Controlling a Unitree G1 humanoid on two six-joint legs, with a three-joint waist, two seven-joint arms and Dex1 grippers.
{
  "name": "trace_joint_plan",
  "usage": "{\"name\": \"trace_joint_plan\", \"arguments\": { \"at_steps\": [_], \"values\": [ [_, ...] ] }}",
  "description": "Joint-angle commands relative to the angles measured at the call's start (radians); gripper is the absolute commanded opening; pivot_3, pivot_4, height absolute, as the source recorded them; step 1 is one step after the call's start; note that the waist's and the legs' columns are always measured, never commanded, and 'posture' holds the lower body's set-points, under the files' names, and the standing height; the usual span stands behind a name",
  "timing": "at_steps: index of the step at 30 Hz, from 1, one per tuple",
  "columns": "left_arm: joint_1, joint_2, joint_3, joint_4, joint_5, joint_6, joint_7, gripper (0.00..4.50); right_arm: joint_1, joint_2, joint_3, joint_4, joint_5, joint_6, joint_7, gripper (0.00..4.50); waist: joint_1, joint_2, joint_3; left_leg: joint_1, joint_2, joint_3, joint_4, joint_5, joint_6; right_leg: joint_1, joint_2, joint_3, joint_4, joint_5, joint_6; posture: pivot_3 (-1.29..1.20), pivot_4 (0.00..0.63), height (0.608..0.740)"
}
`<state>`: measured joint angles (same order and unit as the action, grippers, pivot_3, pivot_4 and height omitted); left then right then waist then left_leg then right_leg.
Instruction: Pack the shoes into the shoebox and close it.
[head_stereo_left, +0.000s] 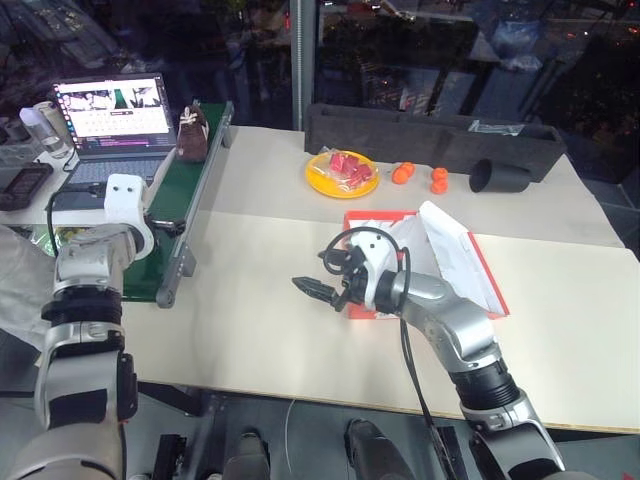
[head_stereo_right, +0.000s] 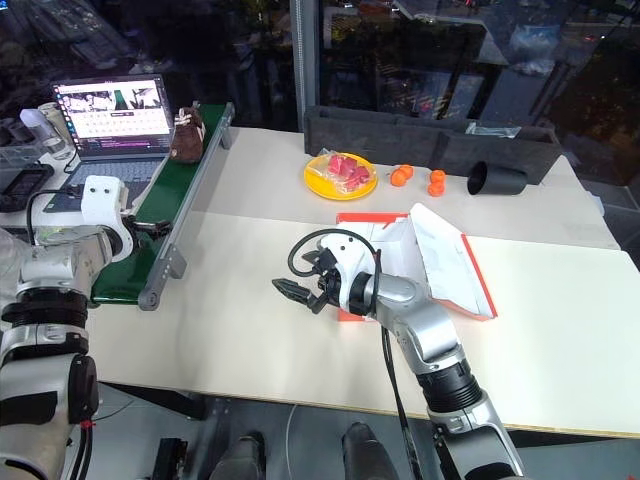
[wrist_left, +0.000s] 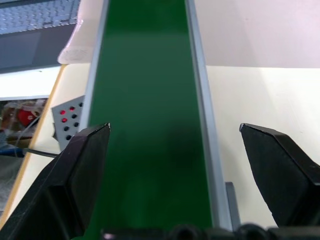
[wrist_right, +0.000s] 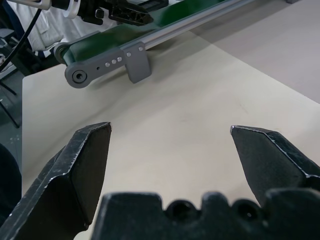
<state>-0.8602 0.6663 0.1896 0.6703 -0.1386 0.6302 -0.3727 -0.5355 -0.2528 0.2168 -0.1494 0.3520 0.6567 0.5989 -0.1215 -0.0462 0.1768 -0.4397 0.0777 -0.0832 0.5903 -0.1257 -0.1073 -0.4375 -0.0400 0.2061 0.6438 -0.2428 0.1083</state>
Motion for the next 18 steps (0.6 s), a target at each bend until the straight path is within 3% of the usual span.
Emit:
{"name": "trace_joint_plan", "arguments": {
  "at_steps": [1, 18],
  "values": [
    [-0.034, 0.019, 0.023, -0.007, 0.005, -0.031, 0.023, 4.46, -0.022, 0.011, -0.035, -0.011, -0.005, -0.036, -0.016, 4.50, 0.000, 0.000, 0.000, 0.000, 0.000, 0.000, 0.000, 0.000, 0.000, 0.000, 0.000, 0.000, 0.000, 0.000, 0.000, 0.00, 0.150, 0.740],
    [-0.079, 0.006, 0.031, 0.041, 0.006, -0.088, 0.076, 4.46, -0.023, 0.019, -0.050, -0.017, -0.026, -0.042, -0.045, 4.50, 0.000, 0.000, 0.000, 0.000, 0.000, 0.000, 0.000, 0.000, 0.000, 0.000, 0.000, 0.000, 0.000, 0.000, 0.000, 0.00, 0.150, 0.740]
  ]
}}
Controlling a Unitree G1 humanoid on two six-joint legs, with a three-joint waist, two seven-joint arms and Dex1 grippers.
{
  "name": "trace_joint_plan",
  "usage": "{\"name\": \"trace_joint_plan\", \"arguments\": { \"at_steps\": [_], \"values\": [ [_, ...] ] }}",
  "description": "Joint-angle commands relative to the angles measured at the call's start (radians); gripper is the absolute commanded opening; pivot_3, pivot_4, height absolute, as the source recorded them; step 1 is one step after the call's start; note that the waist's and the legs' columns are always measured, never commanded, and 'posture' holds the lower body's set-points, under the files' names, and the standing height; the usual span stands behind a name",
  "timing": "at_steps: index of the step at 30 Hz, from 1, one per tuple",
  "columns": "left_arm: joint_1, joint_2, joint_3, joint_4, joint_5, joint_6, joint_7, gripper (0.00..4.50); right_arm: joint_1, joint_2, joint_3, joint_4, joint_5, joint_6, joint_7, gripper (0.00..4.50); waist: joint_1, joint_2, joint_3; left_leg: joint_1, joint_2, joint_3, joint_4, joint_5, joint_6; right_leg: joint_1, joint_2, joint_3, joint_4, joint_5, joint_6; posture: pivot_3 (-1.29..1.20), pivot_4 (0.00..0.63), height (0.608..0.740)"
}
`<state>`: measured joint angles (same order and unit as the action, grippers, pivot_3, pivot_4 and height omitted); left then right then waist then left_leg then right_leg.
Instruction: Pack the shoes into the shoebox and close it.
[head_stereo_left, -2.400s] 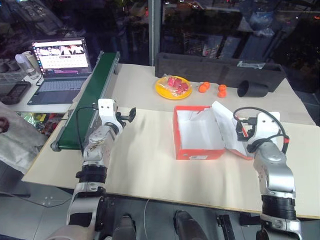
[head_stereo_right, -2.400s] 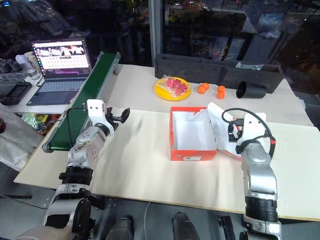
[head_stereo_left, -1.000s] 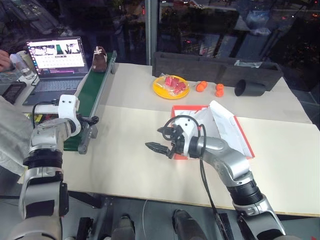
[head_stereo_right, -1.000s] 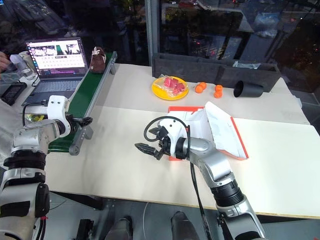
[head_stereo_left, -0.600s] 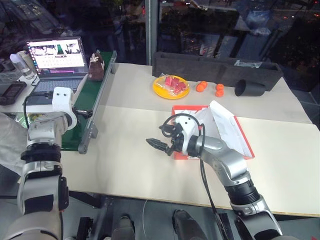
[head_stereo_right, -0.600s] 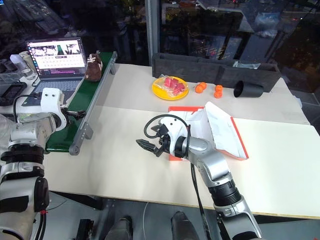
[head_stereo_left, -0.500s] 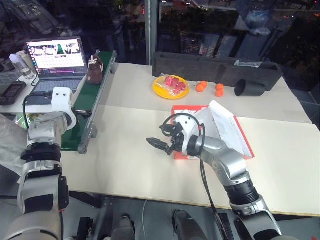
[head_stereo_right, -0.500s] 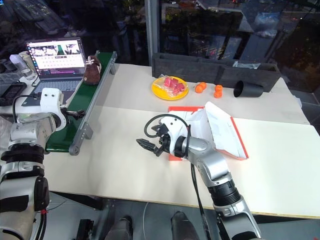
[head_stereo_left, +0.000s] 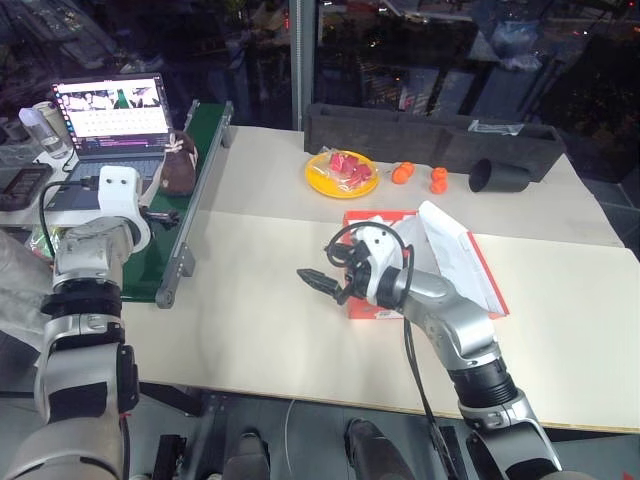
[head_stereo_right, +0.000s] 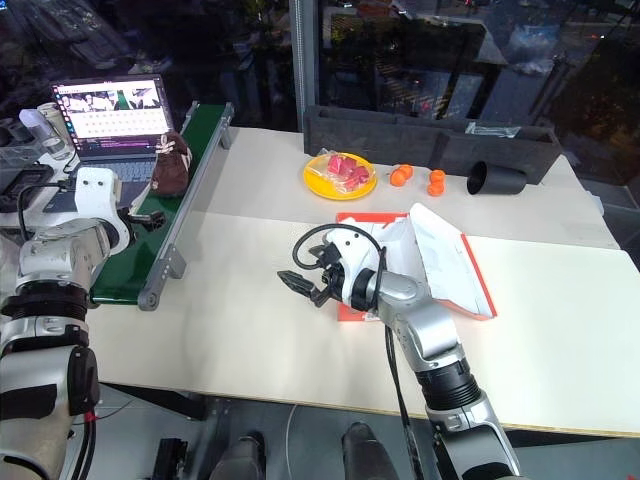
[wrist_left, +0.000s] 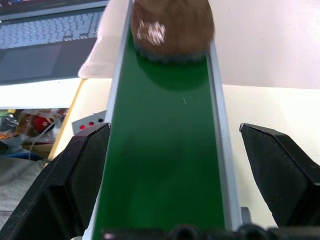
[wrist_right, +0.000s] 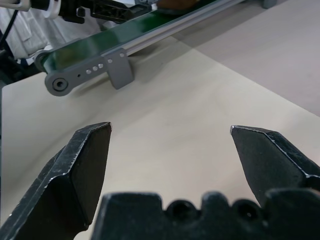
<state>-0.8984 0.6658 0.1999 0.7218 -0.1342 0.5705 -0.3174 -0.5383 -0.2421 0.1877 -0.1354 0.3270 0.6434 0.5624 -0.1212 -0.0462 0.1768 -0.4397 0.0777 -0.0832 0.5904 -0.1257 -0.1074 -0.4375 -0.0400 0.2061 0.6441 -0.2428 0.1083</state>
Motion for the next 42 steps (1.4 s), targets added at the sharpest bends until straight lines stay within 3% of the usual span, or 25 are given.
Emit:
{"name": "trace_joint_plan", "arguments": {
  "at_steps": [1, 9, 19, 23, 30, 41, 42],
  "values": [
    [-0.042, 0.006, 0.020, -0.009, 0.002, -0.030, 0.022, 4.46, -0.020, 0.009, -0.021, -0.032, -0.001, -0.028, -0.009, 4.50, 0.000, 0.000, 0.000, 0.000, 0.000, 0.000, 0.000, 0.000, 0.000, 0.000, 0.000, 0.000, 0.000, 0.000, 0.000, 0.00, 0.150, 0.740],
    [-0.051, -0.010, 0.008, 0.009, -0.001, -0.044, 0.008, 4.46, -0.015, 0.016, -0.025, -0.039, 0.002, -0.031, -0.021, 4.50, 0.000, 0.000, 0.000, 0.000, 0.000, 0.000, 0.000, 0.000, 0.000, 0.000, 0.000, 0.000, 0.000, 0.000, 0.000, 0.00, 0.150, 0.740],
    [0.048, -0.108, -0.002, 0.166, 0.006, -0.031, 0.029, 4.46, -0.018, 0.024, -0.060, -0.074, 0.021, -0.022, -0.042, 4.50, 0.004, 0.002, -0.001, 0.003, 0.000, 0.000, 0.001, 0.000, 0.000, 0.002, 0.000, 0.000, 0.002, 0.000, 0.000, 0.00, 0.150, 0.740],
    [0.035, -0.118, 0.008, 0.171, 0.009, -0.051, 0.035, 3.58, -0.020, 0.022, -0.068, -0.078, 0.019, -0.016, -0.048, 4.50, 0.009, 0.003, -0.002, 0.016, 0.000, 0.000, 0.001, 0.000, 0.000, 0.016, 0.000, 0.000, 0.001, -0.003, -0.003, 0.00, 0.150, 0.740],
    [0.012, -0.121, 0.020, 0.192, 0.010, -0.083, 0.042, 1.71, -0.019, 0.020, -0.073, -0.080, 0.018, -0.014, -0.054, 4.50, 0.007, 0.006, -0.004, 0.016, 0.000, 0.000, 0.000, 0.000, 0.000, 0.016, 0.000, 0.000, 0.001, -0.005, -0.005, 0.00, 0.150, 0.740],
    [-0.009, -0.127, 0.037, 0.205, 0.006, -0.125, 0.047, 1.71, -0.011, 0.019, -0.086, -0.084, 0.025, -0.011, -0.071, 4.50, 0.007, 0.006, -0.004, 0.017, 0.000, 0.000, 0.000, 0.000, 0.000, 0.016, 0.000, 0.000, 0.001, -0.005, -0.006, 0.00, 0.150, 0.740],
    [-0.009, -0.127, 0.044, 0.206, 0.004, -0.123, 0.060, 1.50, -0.010, 0.019, -0.086, -0.084, 0.024, -0.011, -0.072, 4.50, 0.007, 0.006, -0.004, 0.017, 0.000, 0.000, 0.000, 0.000, 0.000, 0.015, 0.000, 0.000, 0.001, -0.005, -0.006, 0.00, 0.150, 0.740]
  ]
}}
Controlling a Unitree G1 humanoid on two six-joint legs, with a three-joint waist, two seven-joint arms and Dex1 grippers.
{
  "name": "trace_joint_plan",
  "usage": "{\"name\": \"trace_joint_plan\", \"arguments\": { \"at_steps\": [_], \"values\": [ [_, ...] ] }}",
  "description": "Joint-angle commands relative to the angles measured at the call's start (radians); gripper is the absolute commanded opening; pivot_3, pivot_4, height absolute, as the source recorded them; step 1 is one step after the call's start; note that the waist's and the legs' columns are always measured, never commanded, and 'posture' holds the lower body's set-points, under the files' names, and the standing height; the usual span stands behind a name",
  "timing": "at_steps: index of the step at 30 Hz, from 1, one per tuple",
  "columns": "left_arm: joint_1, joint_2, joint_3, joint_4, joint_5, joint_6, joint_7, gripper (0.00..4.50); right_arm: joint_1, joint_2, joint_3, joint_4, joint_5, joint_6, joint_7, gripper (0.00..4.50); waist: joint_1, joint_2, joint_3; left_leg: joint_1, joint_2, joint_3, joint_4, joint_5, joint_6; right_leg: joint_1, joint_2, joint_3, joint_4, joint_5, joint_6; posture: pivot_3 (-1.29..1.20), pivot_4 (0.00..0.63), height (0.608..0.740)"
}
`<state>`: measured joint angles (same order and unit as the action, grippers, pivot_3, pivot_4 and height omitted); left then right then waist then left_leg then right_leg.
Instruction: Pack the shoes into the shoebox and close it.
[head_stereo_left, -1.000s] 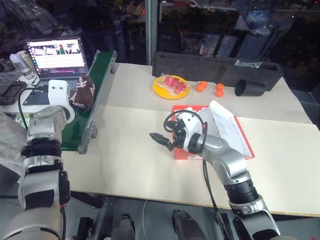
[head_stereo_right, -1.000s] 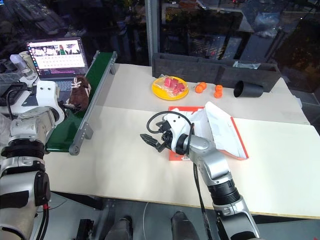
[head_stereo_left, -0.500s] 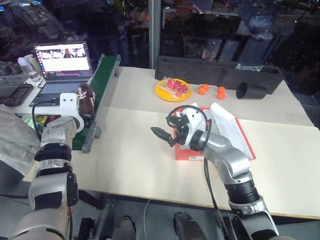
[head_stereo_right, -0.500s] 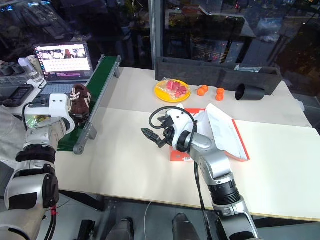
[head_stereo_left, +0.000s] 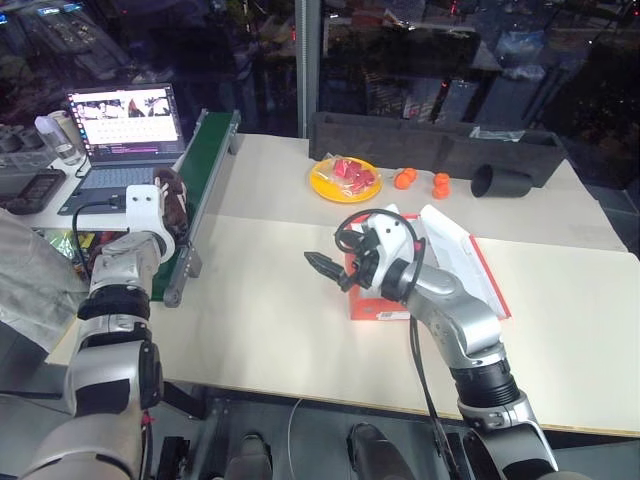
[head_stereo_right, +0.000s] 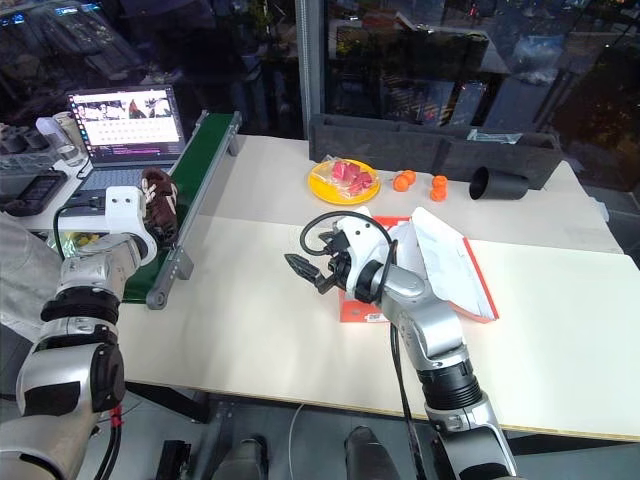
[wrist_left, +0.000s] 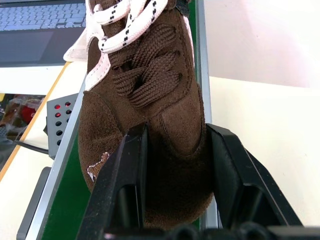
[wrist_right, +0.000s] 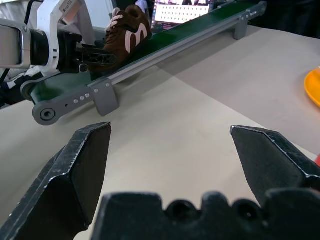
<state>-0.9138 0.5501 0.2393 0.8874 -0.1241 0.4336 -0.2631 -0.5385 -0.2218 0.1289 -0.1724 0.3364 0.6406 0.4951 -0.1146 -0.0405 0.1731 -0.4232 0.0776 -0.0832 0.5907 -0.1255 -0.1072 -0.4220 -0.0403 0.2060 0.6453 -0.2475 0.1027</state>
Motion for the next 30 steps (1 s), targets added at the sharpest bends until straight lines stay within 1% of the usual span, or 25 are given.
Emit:
{"name": "trace_joint_plan", "arguments": {
  "at_steps": [1, 2, 3, 6, 10, 16, 19, 22, 24, 26, 30],
  "values": [
    [0.008, -0.011, 0.007, 0.038, -0.008, 0.012, 0.007, 1.29, -0.009, -0.001, -0.026, -0.048, 0.014, -0.007, -0.006, 4.50, 0.000, 0.000, 0.000, 0.000, 0.000, 0.000, 0.000, 0.000, 0.000, 0.000, 0.000, 0.000, 0.000, 0.000, 0.000, 0.00, 0.150, 0.740],
    [0.011, -0.010, 0.004, 0.032, -0.006, 0.003, 0.001, 1.23, -0.008, 0.000, -0.026, -0.050, 0.014, -0.006, -0.006, 4.50, 0.000, 0.000, 0.000, 0.000, 0.000, 0.000, 0.000, 0.000, 0.000, 0.000, 0.000, 0.000, 0.000, 0.000, 0.000, 0.00, 0.150, 0.740],
    [0.014, -0.009, 0.002, 0.026, -0.004, 0.000, -0.004, 0.97, -0.007, 0.000, -0.026, -0.050, 0.014, -0.006, -0.007, 4.50, 0.000, 0.000, 0.000, 0.000, 0.000, 0.000, 0.000, 0.000, 0.000, 0.000, 0.000, 0.000, 0.000, 0.000, 0.000, 0.00, 0.150, 0.740],
    [0.016, -0.009, 0.001, 0.021, -0.003, 0.004, -0.005, 0.48, -0.005, 0.002, -0.026, -0.053, 0.015, -0.004, -0.010, 4.50, 0.001, 0.000, 0.000, 0.000, 0.000, 0.000, 0.000, 0.000, 0.000, 0.000, 0.000, 0.000, 0.000, 0.000, 0.000, 0.00, 0.150, 0.740],
    [0.017, -0.011, -0.005, 0.018, 0.002, 0.014, -0.001, 0.02, -0.003, 0.002, -0.027, -0.053, 0.015, -0.004, -0.011, 4.50, 0.002, 0.000, 0.000, -0.001, 0.000, 0.000, 0.000, 0.000, 0.000, -0.001, 0.000, 0.000, 0.000, 0.000, 0.000, 0.00, 0.150, 0.740],
    [-0.004, -0.036, 0.086, -0.044, -0.066, -0.121, 0.038, 0.01, -0.003, -0.001, -0.035, -0.047, 0.018, 0.000, -0.012, 4.50, 0.005, -0.001, 0.001, -0.002, 0.000, 0.000, 0.000, 0.000, 0.000, -0.002, 0.000, 0.000, -0.001, 0.000, 0.000, 0.00, 0.150, 0.740],
    [-0.013, -0.047, 0.117, -0.064, -0.084, -0.192, 0.056, 0.01, -0.003, 0.000, -0.038, -0.047, 0.019, 0.002, -0.013, 4.50, 0.010, -0.004, 0.003, -0.004, 0.000, 0.000, -0.001, 0.000, 0.000, -0.003, 0.000, 0.000, -0.002, 0.000, 0.000, 0.00, 0.150, 0.740],
    [-0.023, -0.067, 0.159, -0.105, -0.128, -0.267, 0.061, 0.01, -0.005, 0.001, -0.040, -0.044, 0.019, 0.003, -0.015, 4.50, 0.015, -0.006, 0.004, -0.010, 0.000, 0.000, -0.001, 0.000, 0.000, -0.007, 0.000, 0.000, -0.005, 0.003, 0.006, 0.00, 0.150, 0.740],
    [-0.021, -0.086, 0.188, -0.154, -0.162, -0.326, 0.058, 0.01, -0.009, 0.001, -0.042, -0.039, 0.018, 0.003, -0.017, 4.50, 0.017, -0.006, 0.004, -0.016, 0.000, 0.000, -0.001, 0.000, 0.000, -0.011, 0.000, 0.000, -0.006, 0.004, 0.006, 0.00, 0.150, 0.740],
    [-0.017, -0.104, 0.207, -0.198, -0.200, -0.338, 0.043, 0.01, -0.011, 0.001, -0.046, -0.037, 0.019, 0.004, -0.019, 4.50, 0.017, -0.006, 0.004, -0.021, 0.000, 0.000, -0.003, 0.000, 0.000, -0.018, 0.000, 0.000, -0.005, 0.004, 0.006, 0.00, 0.150, 0.740],
    [0.003, -0.130, 0.171, -0.278, -0.223, -0.297, 0.002, 0.01, -0.025, 0.029, -0.078, -0.026, 0.038, 0.011, -0.048, 4.50, 0.018, -0.006, 0.004, -0.022, 0.000, 0.000, -0.005, 0.000, 0.000, -0.018, 0.000, -0.001, -0.004, 0.003, 0.005, 0.00, 0.150, 0.740]
  ]
}}
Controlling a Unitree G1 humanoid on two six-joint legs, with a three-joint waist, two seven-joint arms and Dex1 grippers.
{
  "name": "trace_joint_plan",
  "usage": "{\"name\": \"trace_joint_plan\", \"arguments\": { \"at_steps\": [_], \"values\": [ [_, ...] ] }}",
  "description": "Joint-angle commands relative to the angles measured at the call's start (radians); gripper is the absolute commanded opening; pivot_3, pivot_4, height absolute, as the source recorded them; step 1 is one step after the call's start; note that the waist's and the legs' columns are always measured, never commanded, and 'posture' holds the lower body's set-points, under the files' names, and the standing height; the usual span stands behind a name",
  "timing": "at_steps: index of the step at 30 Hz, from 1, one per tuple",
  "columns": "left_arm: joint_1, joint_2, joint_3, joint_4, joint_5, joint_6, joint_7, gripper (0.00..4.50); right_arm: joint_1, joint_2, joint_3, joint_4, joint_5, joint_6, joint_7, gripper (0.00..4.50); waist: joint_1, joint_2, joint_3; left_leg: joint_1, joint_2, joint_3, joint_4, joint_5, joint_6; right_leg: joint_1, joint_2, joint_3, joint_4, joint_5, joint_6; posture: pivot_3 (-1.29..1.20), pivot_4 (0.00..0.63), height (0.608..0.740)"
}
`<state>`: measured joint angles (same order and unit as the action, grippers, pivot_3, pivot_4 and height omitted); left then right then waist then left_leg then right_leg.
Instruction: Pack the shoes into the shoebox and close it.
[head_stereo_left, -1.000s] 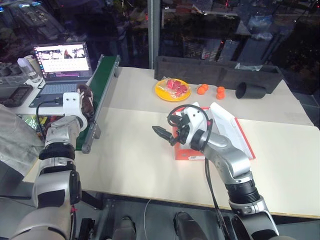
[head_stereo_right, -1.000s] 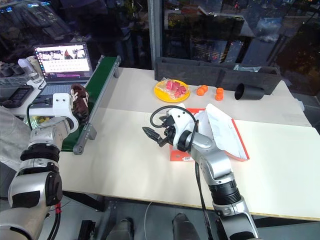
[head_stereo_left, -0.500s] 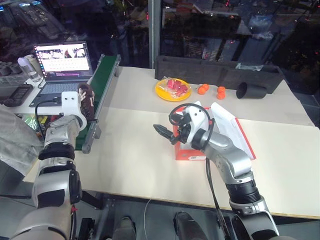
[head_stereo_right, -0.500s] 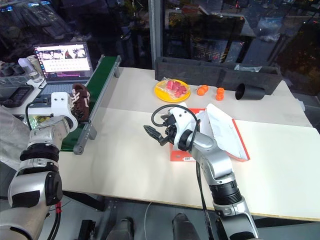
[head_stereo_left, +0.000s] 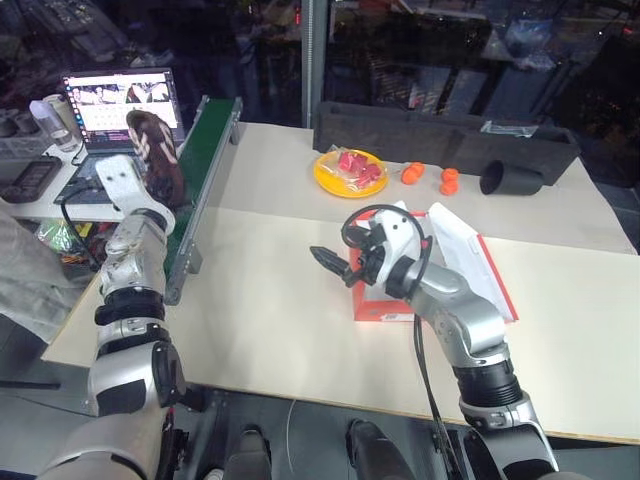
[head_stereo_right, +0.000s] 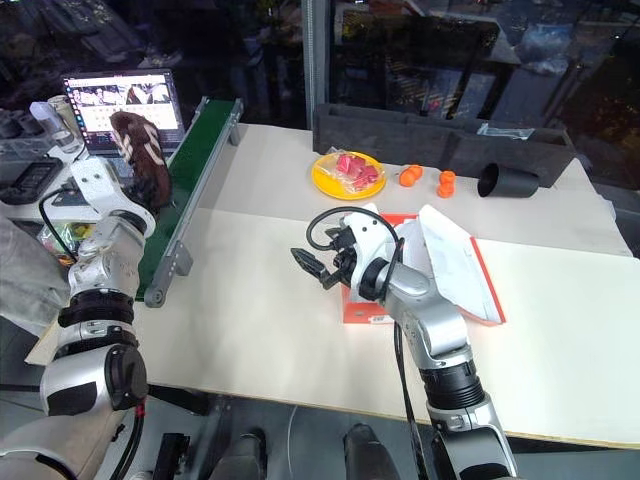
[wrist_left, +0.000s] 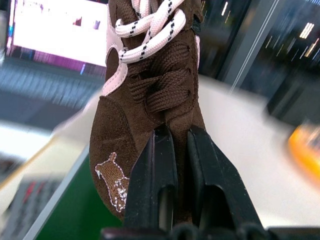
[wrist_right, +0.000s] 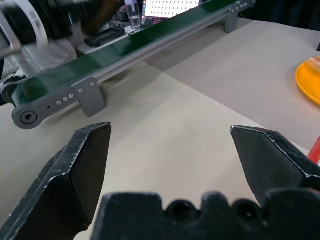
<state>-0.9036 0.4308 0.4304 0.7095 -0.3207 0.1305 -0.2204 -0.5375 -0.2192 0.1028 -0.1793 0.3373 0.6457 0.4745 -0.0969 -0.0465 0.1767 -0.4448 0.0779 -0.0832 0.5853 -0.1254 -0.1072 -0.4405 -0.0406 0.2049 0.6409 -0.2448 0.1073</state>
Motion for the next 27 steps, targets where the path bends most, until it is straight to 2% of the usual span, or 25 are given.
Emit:
{"name": "trace_joint_plan", "arguments": {
  "at_steps": [1, 5, 11, 17, 27],
  "values": [
    [-0.001, -0.019, -0.031, -0.120, -0.033, 0.022, -0.056, 0.01, -0.034, 0.044, -0.075, -0.015, 0.056, 0.017, -0.042, 4.50, 0.001, 0.000, 0.000, 0.000, 0.000, 0.000, 0.000, 0.000, 0.000, 0.000, 0.000, 0.000, 0.000, 0.000, 0.000, 0.00, 0.150, 0.740],
    [0.057, -0.088, -0.139, -0.310, -0.126, 0.188, -0.221, 0.01, -0.139, 0.149, -0.262, 0.012, 0.229, 0.130, -0.165, 4.50, 0.000, 0.000, 0.000, 0.000, 0.000, 0.000, 0.002, 0.000, 0.000, 0.001, 0.000, 0.000, 0.001, 0.000, 0.000, 0.00, 0.150, 0.740],
    [0.169, -0.155, -0.273, -0.609, -0.271, 0.445, -0.341, 0.01, -0.259, 0.204, -0.437, 0.065, 0.415, 0.305, -0.341, 4.50, -0.004, 0.000, 0.000, 0.000, 0.000, 0.000, 0.004, 0.001, 0.000, 0.002, 0.000, 0.000, 0.001, 0.001, 0.001, 0.00, 0.150, 0.740],
    [0.197, -0.195, -0.297, -0.728, -0.364, 0.568, -0.352, 0.01, -0.281, 0.196, -0.485, 0.102, 0.456, 0.358, -0.433, 4.50, -0.019, 0.001, 0.000, 0.000, 0.000, 0.000, 0.004, 0.001, 0.000, 0.001, 0.000, 0.000, 0.002, 0.001, 0.000, 0.00, 0.150, 0.740],
    [0.203, -0.209, -0.333, -0.740, -0.382, 0.628, -0.379, 0.01, -0.294, 0.201, -0.514, 0.097, 0.526, 0.350, -0.485, 4.50, -0.029, 0.001, 0.000, 0.001, 0.000, 0.000, 0.005, 0.001, 0.001, 0.002, 0.000, 0.000, 0.002, 0.001, 0.001, 0.00, 0.150, 0.740]
  ]
}}
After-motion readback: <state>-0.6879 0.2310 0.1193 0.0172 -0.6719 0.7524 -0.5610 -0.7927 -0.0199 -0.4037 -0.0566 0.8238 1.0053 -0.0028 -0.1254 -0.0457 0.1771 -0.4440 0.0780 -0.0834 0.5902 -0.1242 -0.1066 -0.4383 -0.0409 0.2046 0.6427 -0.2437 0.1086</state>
